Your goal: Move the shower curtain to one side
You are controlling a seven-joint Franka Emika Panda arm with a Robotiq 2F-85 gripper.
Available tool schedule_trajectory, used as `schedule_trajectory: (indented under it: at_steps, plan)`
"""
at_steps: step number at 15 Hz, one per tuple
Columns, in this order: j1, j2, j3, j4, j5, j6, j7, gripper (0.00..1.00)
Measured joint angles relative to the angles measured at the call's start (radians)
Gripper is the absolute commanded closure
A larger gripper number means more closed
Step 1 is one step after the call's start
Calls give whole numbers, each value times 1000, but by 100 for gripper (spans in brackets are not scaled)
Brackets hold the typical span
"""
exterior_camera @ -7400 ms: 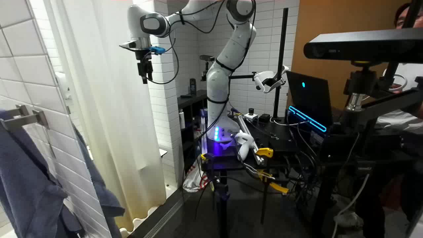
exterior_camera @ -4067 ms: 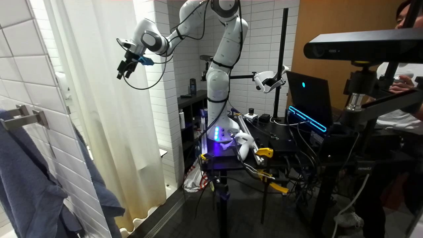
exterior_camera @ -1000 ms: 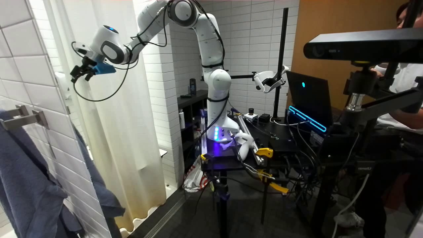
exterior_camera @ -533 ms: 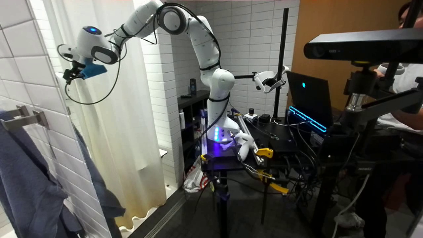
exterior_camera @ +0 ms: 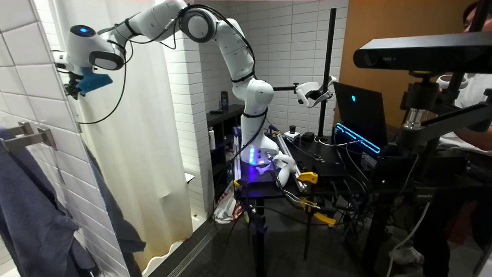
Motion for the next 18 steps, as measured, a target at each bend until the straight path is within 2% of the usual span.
schedule_trajectory:
  at_steps: [1,5,6,7,10,18]
  plan:
    - [12,0,-20,9,26,-29,-19,99]
    - [70,0,-111,41,105,-142,-83,100]
    - [84,0,-133,49,117,-171,-97,74]
    - [96,0,-152,56,126,-199,-112,73]
    - [127,0,-199,81,153,-278,-165,57]
    - [176,0,-282,132,223,-400,-253,0]
